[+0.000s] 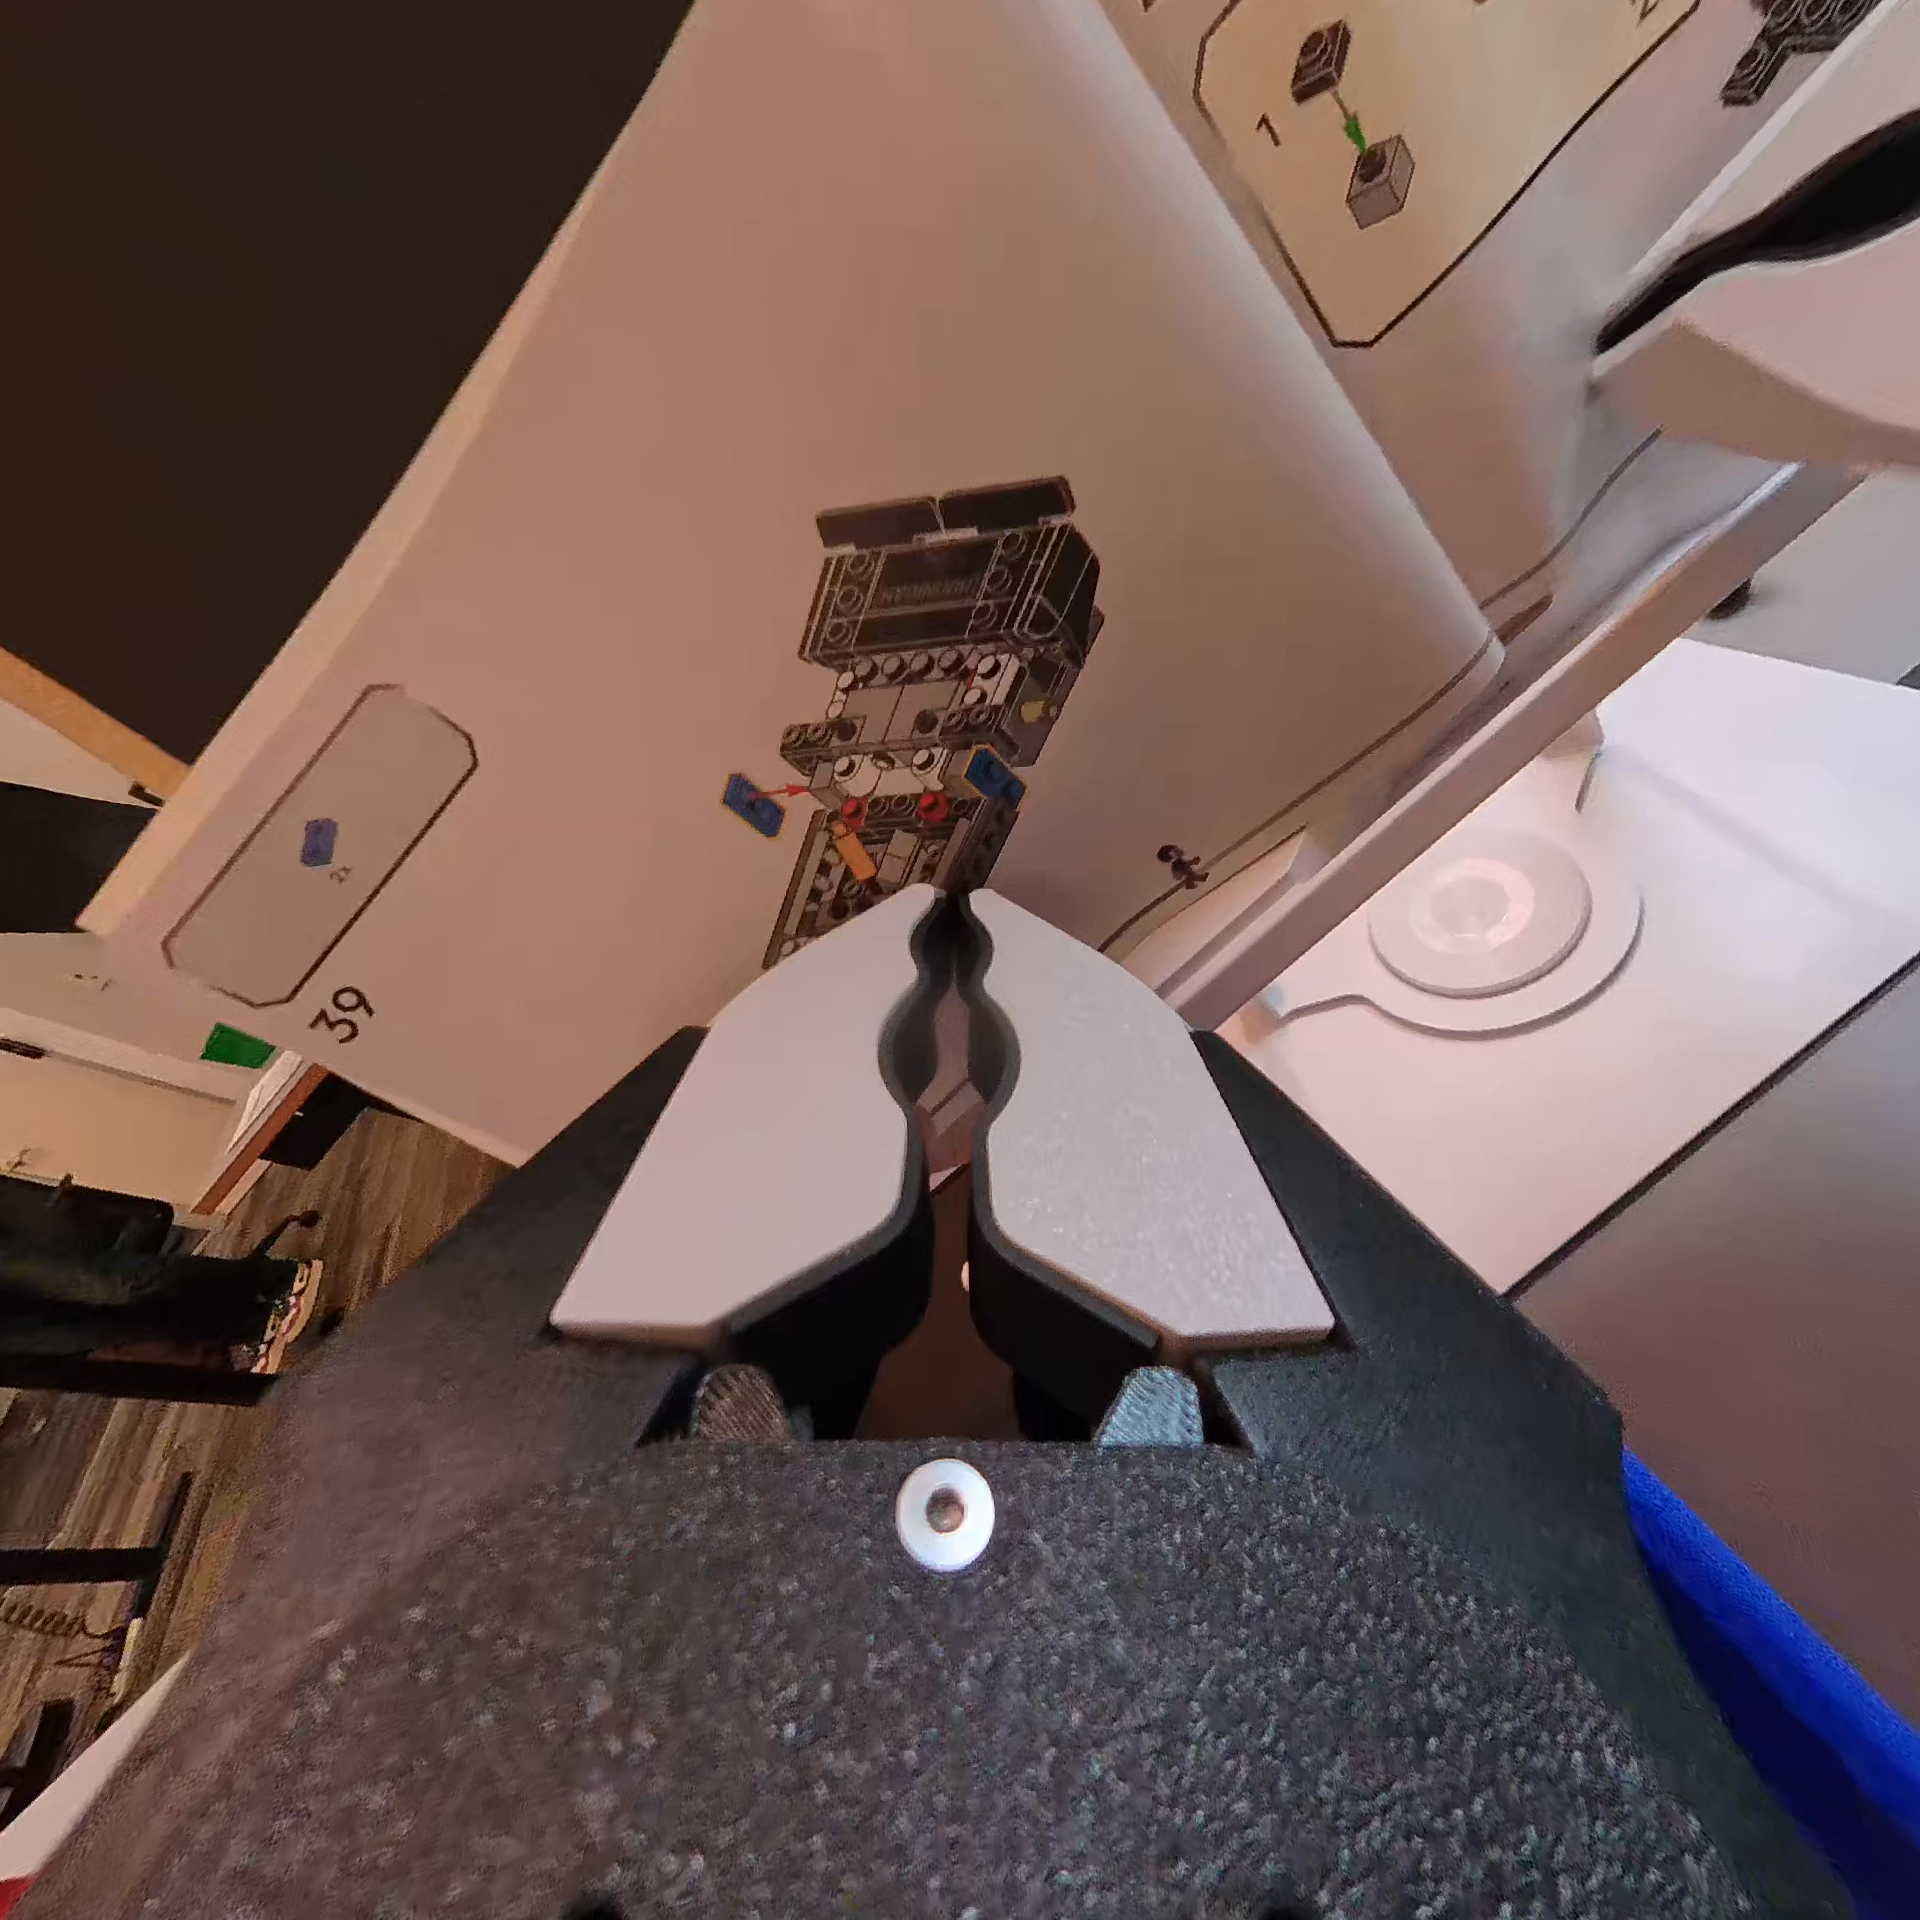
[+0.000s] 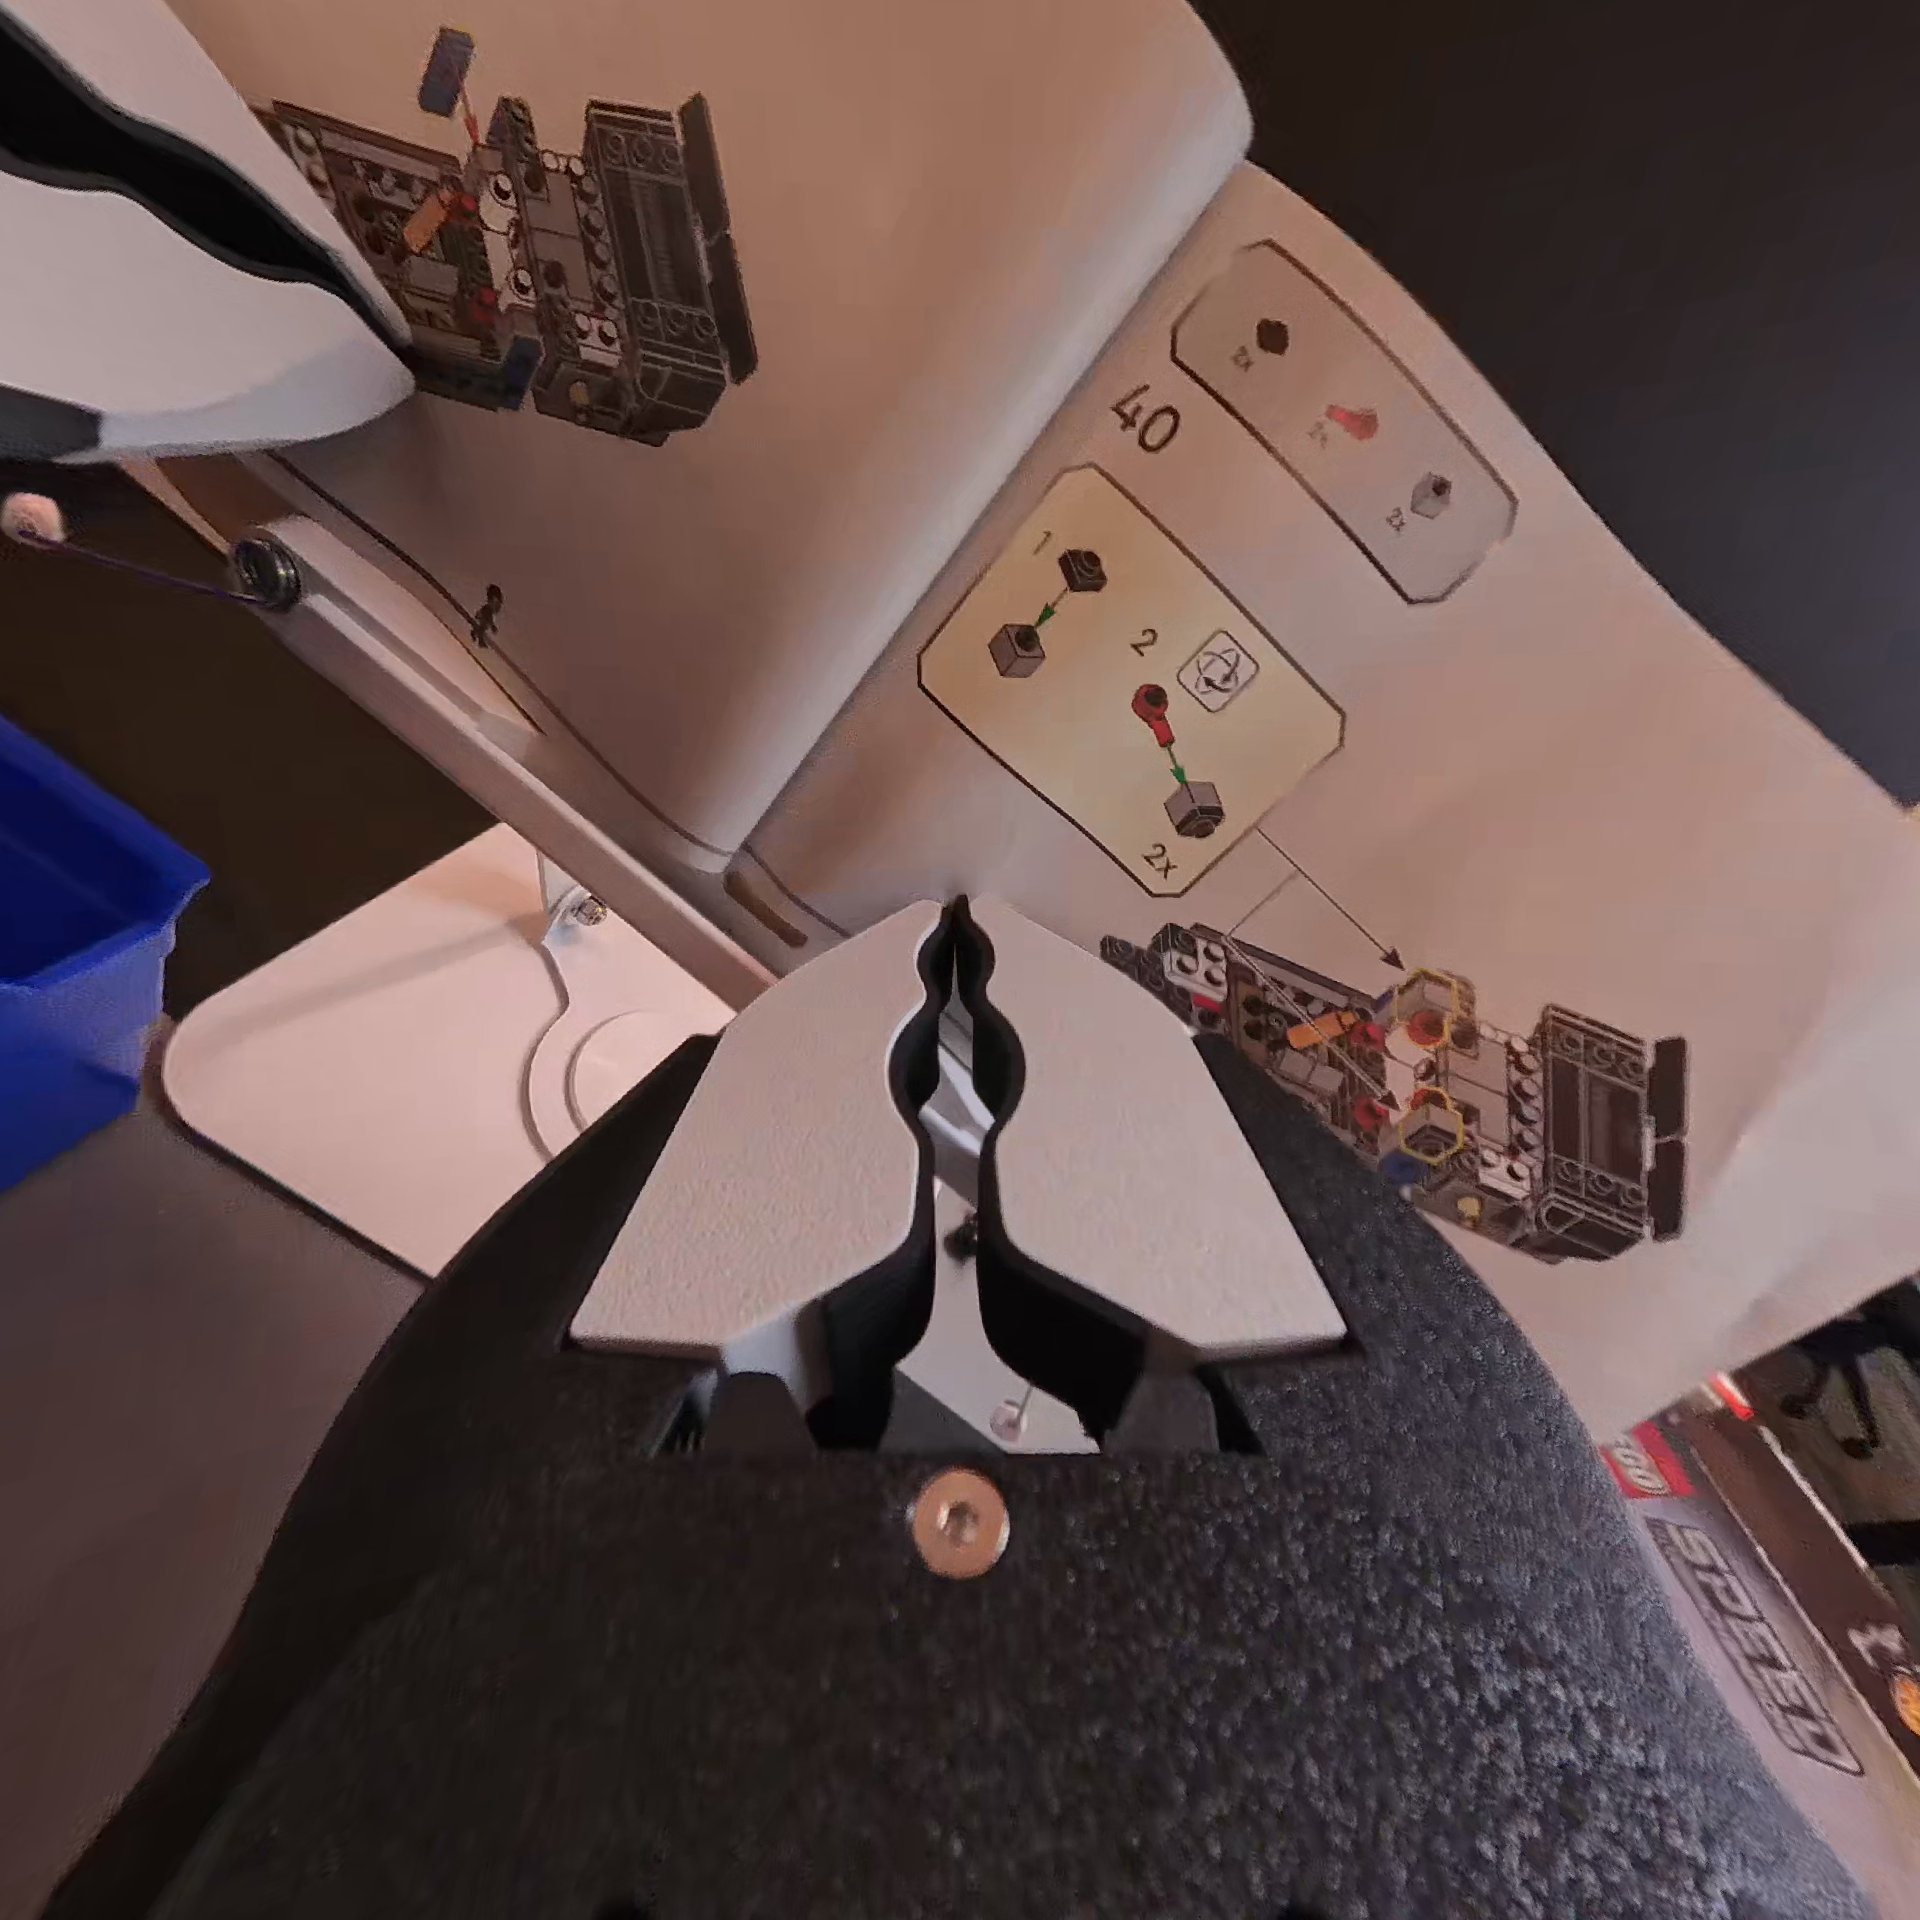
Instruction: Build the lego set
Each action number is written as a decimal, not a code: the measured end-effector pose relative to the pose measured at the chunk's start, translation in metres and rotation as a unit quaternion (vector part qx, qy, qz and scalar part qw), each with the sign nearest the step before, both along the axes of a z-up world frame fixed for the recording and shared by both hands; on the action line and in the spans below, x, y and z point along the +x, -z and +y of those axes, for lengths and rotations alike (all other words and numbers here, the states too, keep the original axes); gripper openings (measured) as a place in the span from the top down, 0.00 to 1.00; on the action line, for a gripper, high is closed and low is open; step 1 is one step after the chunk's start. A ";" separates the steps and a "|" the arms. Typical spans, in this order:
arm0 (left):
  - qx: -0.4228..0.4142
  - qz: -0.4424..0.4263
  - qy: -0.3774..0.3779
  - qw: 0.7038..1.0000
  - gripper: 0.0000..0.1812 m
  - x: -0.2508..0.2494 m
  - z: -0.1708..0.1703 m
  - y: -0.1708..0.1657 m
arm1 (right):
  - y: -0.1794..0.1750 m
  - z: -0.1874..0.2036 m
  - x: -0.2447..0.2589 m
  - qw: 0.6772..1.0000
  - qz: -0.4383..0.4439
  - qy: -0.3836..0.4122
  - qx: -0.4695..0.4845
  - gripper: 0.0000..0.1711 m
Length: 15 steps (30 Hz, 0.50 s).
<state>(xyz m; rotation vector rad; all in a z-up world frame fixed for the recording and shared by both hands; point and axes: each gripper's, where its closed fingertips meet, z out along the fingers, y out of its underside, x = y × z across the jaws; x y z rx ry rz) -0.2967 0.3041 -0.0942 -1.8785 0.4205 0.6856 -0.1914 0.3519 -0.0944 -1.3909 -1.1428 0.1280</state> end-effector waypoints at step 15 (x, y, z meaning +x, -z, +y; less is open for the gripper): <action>-0.007 -0.044 -0.018 0.999 1.00 -0.005 -0.012 0.006 | -0.003 0.043 0.090 0.989 0.124 0.024 -0.072 1.00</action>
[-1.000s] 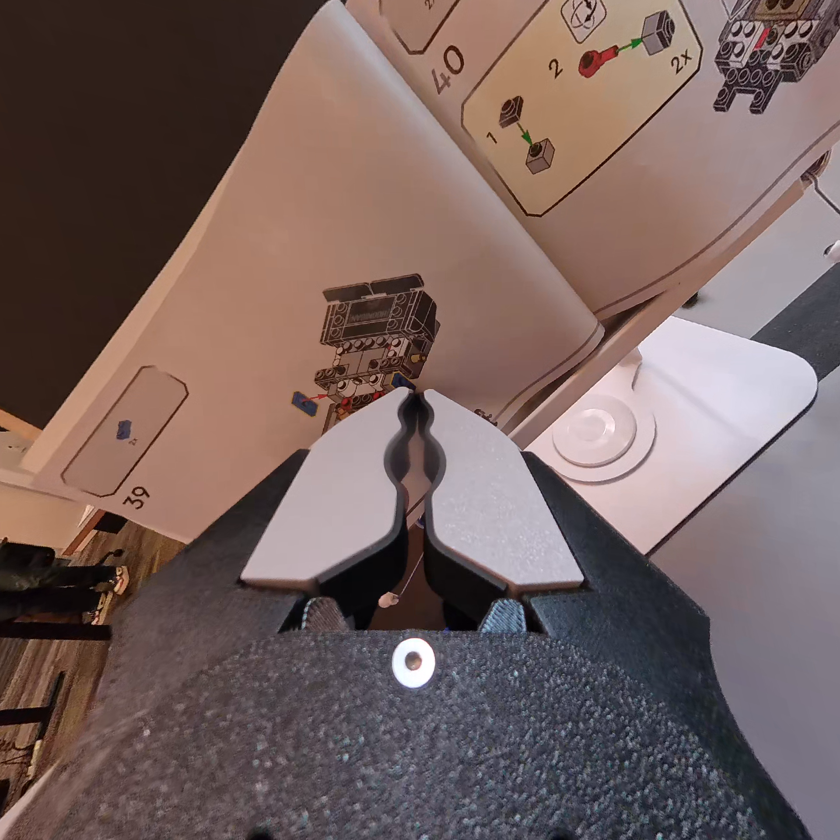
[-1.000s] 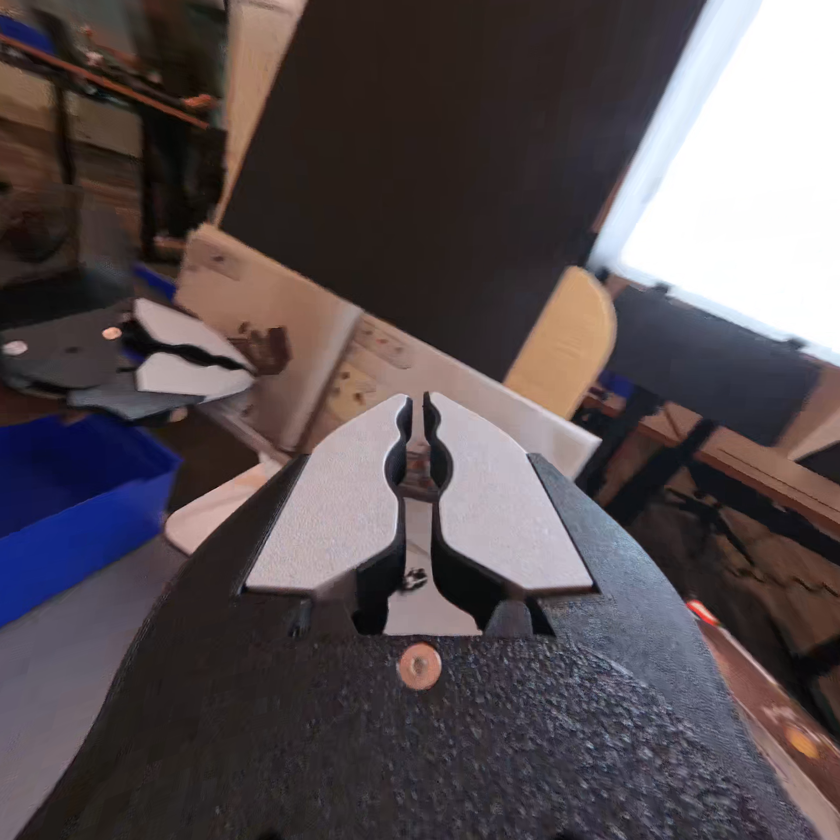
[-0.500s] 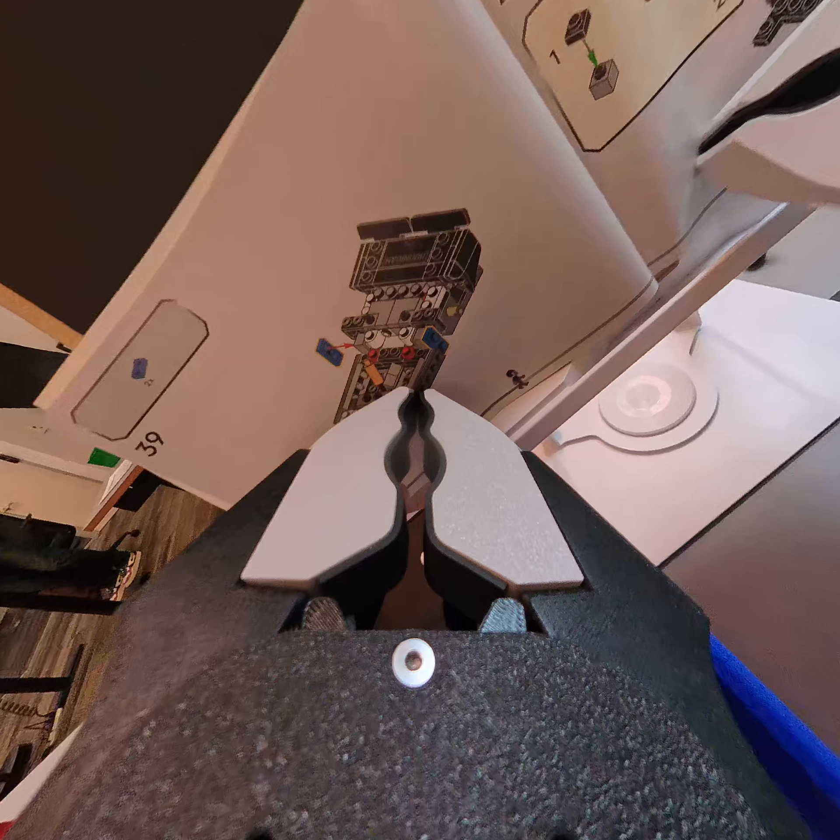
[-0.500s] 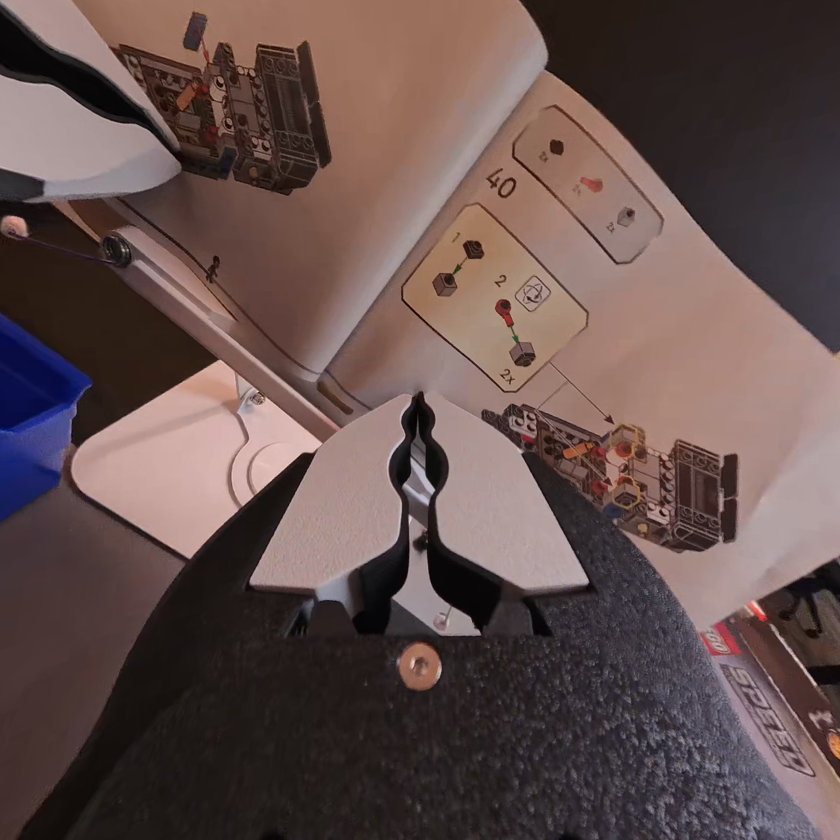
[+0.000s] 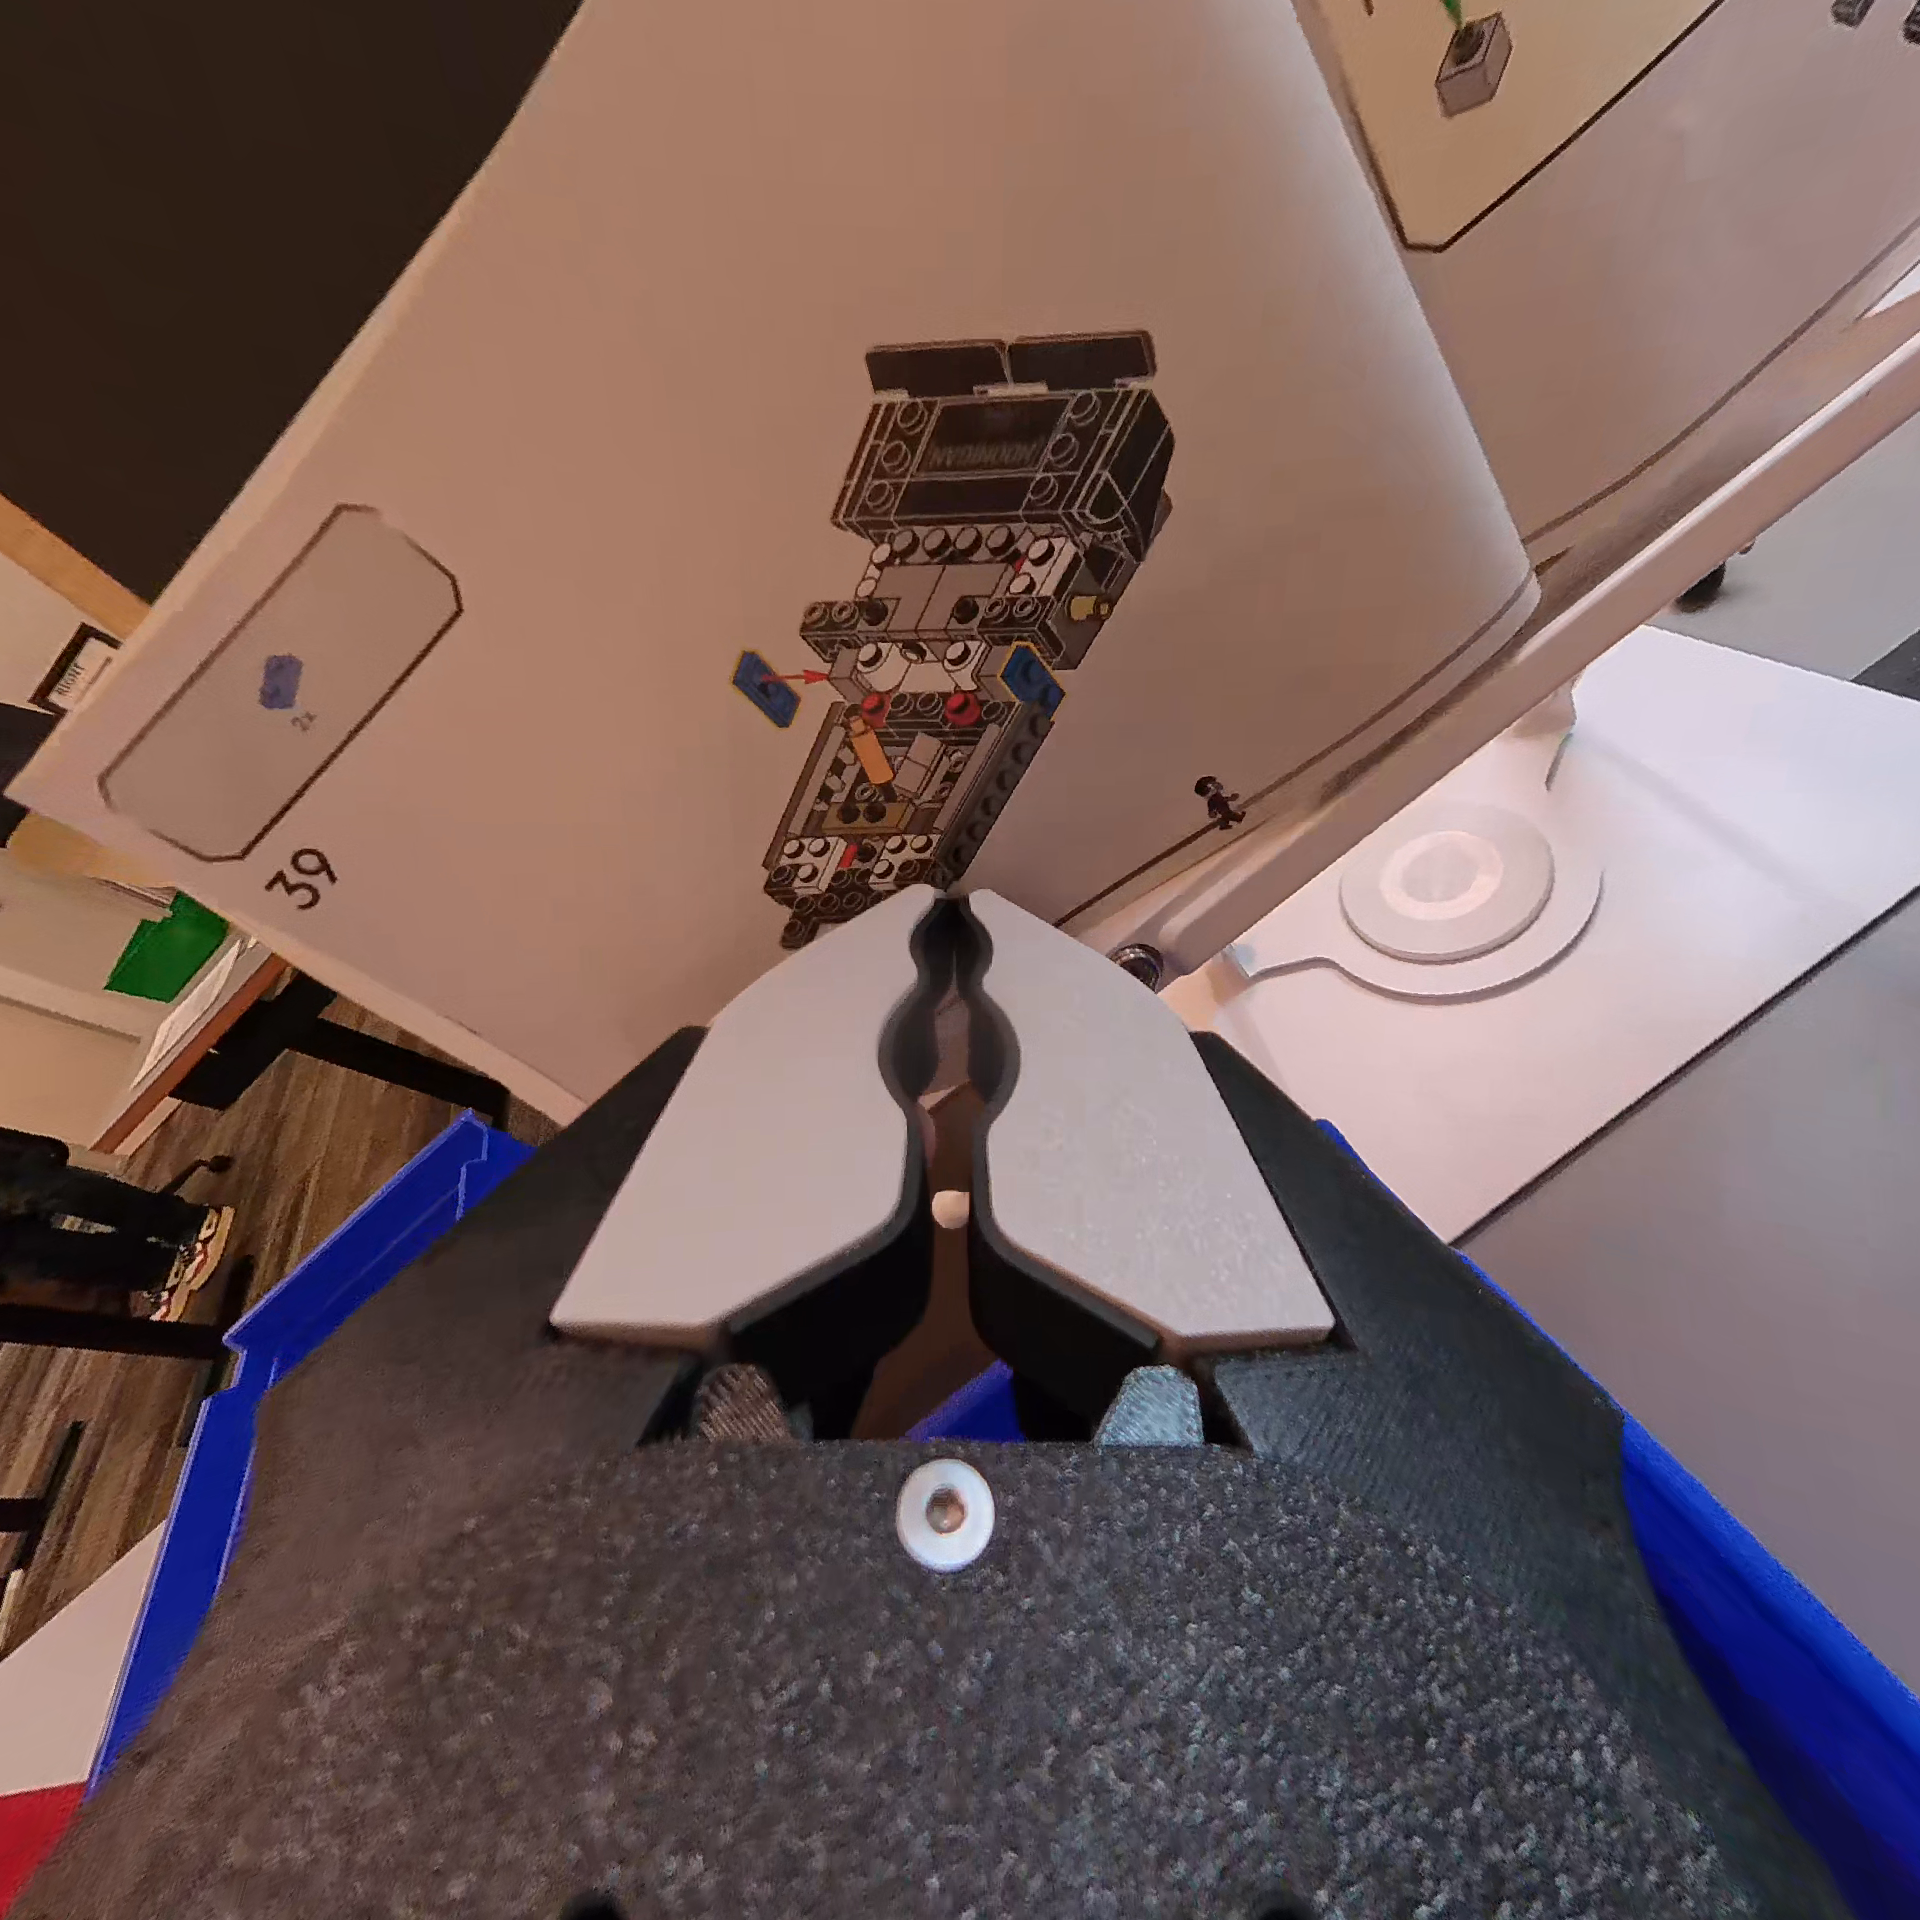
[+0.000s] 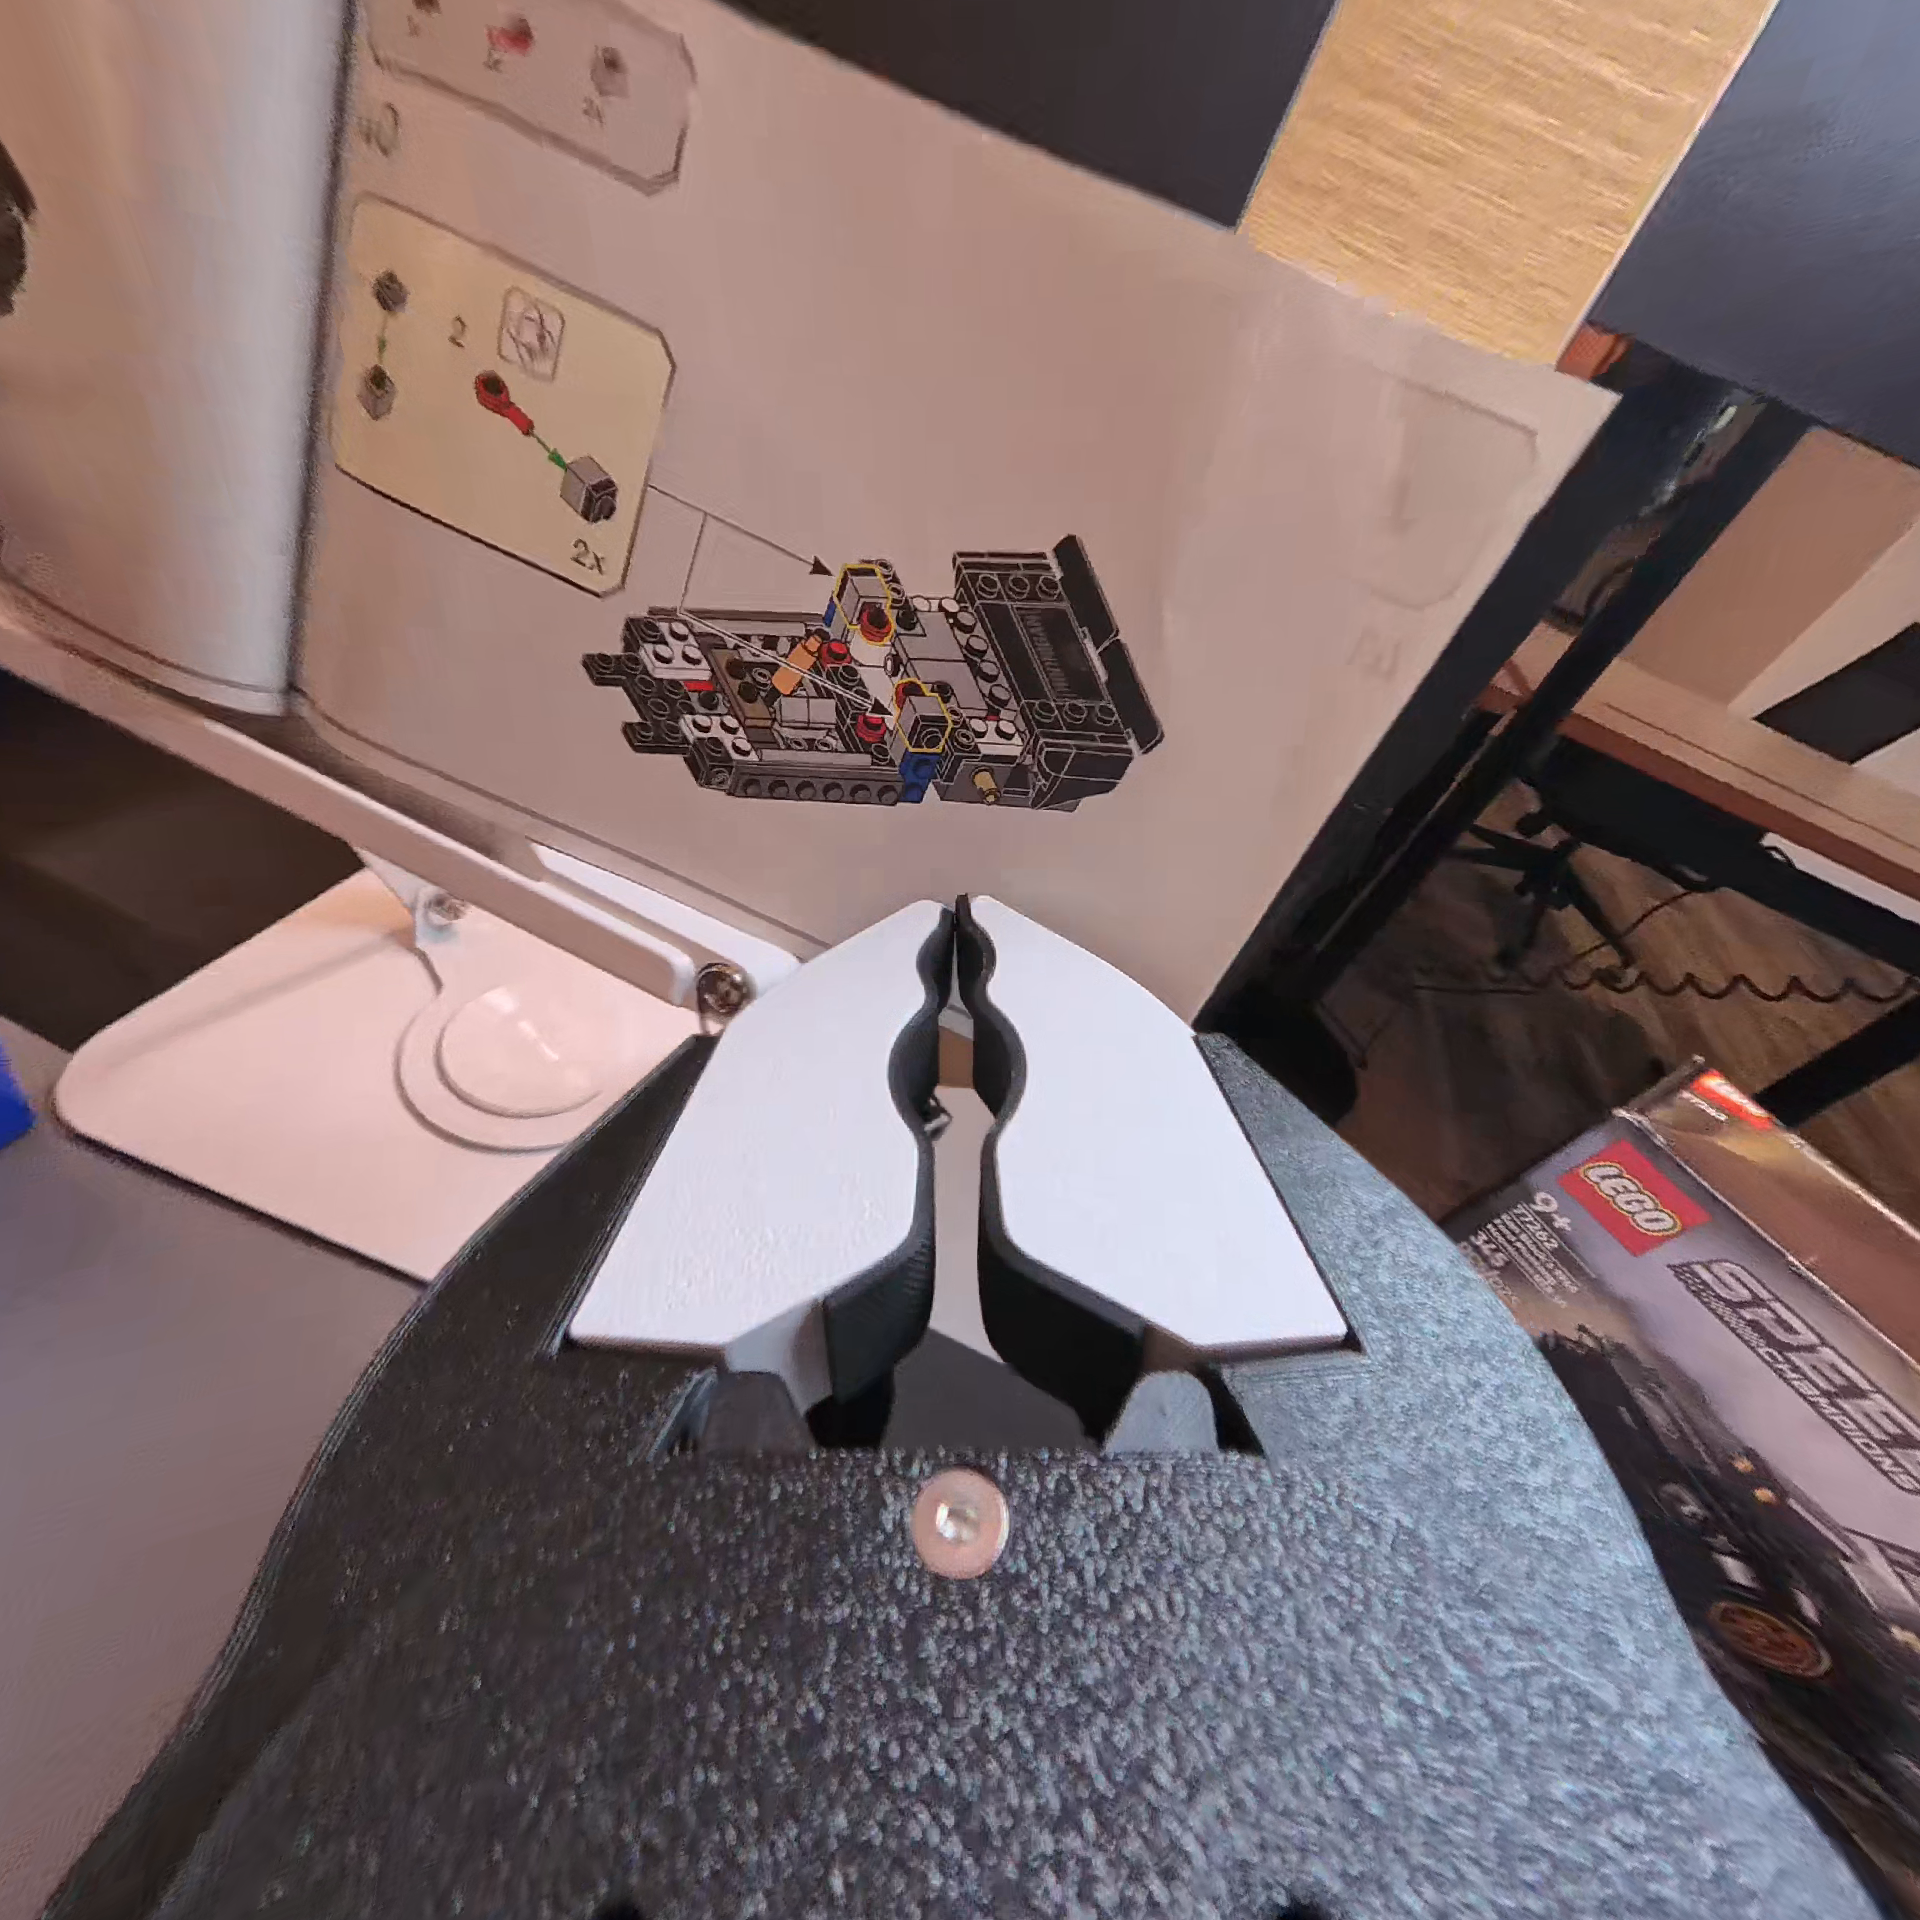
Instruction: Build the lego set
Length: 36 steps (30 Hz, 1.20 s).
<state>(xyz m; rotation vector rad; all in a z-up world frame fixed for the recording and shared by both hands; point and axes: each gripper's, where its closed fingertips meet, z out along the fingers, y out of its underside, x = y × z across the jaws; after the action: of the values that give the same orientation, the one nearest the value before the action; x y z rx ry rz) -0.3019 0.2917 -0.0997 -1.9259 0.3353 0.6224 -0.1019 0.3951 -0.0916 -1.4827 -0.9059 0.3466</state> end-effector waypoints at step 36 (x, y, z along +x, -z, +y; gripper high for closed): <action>0.127 -0.153 0.255 0.946 1.00 0.209 -0.215 0.048 | 0.170 -0.287 0.091 0.872 -0.310 -0.359 -0.122 0.74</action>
<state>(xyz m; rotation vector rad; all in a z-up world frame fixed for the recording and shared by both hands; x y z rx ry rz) -0.0932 0.0764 -0.1476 -1.5665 0.5039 0.0192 -0.0110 0.1080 -0.2619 -1.4543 -2.0116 0.5488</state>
